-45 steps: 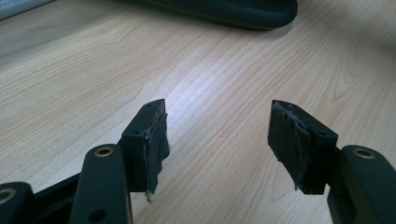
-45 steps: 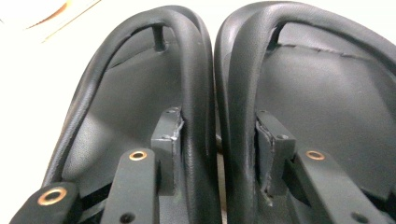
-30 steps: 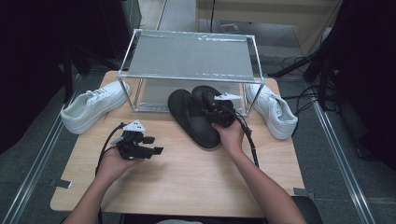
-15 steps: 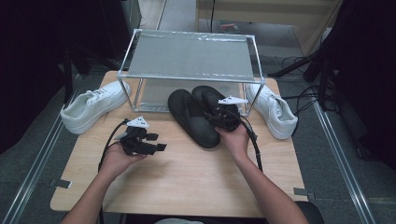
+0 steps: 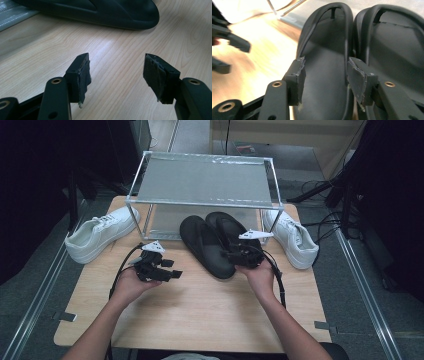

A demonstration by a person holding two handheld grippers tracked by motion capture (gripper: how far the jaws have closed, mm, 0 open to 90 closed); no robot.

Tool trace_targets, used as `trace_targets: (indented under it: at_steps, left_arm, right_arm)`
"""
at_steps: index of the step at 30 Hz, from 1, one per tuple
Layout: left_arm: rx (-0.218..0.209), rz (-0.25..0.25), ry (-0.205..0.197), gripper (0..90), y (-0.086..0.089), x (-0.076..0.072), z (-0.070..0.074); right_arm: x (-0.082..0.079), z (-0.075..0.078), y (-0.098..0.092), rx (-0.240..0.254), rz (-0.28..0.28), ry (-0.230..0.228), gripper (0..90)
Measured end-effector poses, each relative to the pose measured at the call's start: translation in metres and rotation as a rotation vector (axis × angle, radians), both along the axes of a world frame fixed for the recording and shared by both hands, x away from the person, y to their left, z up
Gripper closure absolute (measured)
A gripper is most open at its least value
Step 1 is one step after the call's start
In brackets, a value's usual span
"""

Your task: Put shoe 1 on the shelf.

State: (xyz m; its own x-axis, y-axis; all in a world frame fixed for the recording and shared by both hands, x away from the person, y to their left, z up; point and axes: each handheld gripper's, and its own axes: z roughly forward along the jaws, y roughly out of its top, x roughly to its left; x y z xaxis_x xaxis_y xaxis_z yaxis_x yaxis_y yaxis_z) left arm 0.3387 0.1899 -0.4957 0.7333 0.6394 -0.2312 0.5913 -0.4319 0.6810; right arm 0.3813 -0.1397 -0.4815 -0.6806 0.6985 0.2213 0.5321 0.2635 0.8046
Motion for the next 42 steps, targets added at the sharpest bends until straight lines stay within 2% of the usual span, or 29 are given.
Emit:
trace_targets:
  at_steps: [2, 4, 10, 12, 15, 18, 20, 23, 27, 32, 36, 42]
  left_arm:
    - [-0.005, 0.002, 0.0, 39.1, -0.001, 0.001, 0.0]
    - [-0.003, -0.003, -0.006, 39.5, -0.002, 0.002, 0.0]
    - [-0.034, 0.003, -0.014, 43.4, -0.002, 0.007, -0.002]
    - [-0.001, 0.007, 0.027, 49.5, -0.005, 0.012, 0.002]
    - [0.003, -0.011, -0.003, 55.7, -0.011, 0.016, 0.008]
    - [-0.003, -0.013, -0.003, 64.3, -0.013, 0.024, 0.013]
    - [-0.031, -0.005, 0.0, 69.6, -0.012, 0.031, 0.018]
    - [-0.065, -0.011, 0.02, 80.1, -0.012, 0.041, 0.027]
    - [-0.042, -0.036, -0.009, 89.6, -0.017, 0.05, 0.042]
    - [-0.013, -0.044, -0.029, 90.0, -0.023, 0.065, 0.063]
    - [-0.029, -0.041, -0.055, 90.0, -0.023, 0.078, 0.083]
    - [-0.026, -0.052, -0.099, 90.0, -0.027, 0.092, 0.111]
  right_arm:
    - [-0.004, 0.0, -0.004, 0.02, 0.001, 0.025, 49.5]
    - [-0.009, -0.001, -0.008, 0.024, 0.007, 0.029, 48.9]
    - [-0.028, -0.004, -0.016, -0.007, 0.044, -0.007, 47.6]
    - [-0.034, -0.006, -0.018, -0.018, 0.057, -0.007, 47.0]
    - [-0.044, -0.008, -0.021, -0.039, 0.073, -0.016, 46.6]
    - [-0.053, -0.011, -0.026, -0.043, 0.082, -0.014, 46.5]
    - [-0.057, -0.012, -0.028, -0.039, 0.082, -0.006, 46.5]
    - [-0.061, -0.012, -0.032, -0.023, 0.096, -0.017, 45.9]
    - [-0.062, -0.011, -0.034, -0.001, 0.095, -0.02, 45.3]
    - [-0.06, -0.014, -0.032, -0.016, 0.097, -0.007, 45.0]
    - [-0.059, -0.016, -0.031, -0.021, 0.098, -0.003, 44.8]
    - [-0.058, -0.02, -0.029, -0.028, 0.114, 0.018, 44.1]
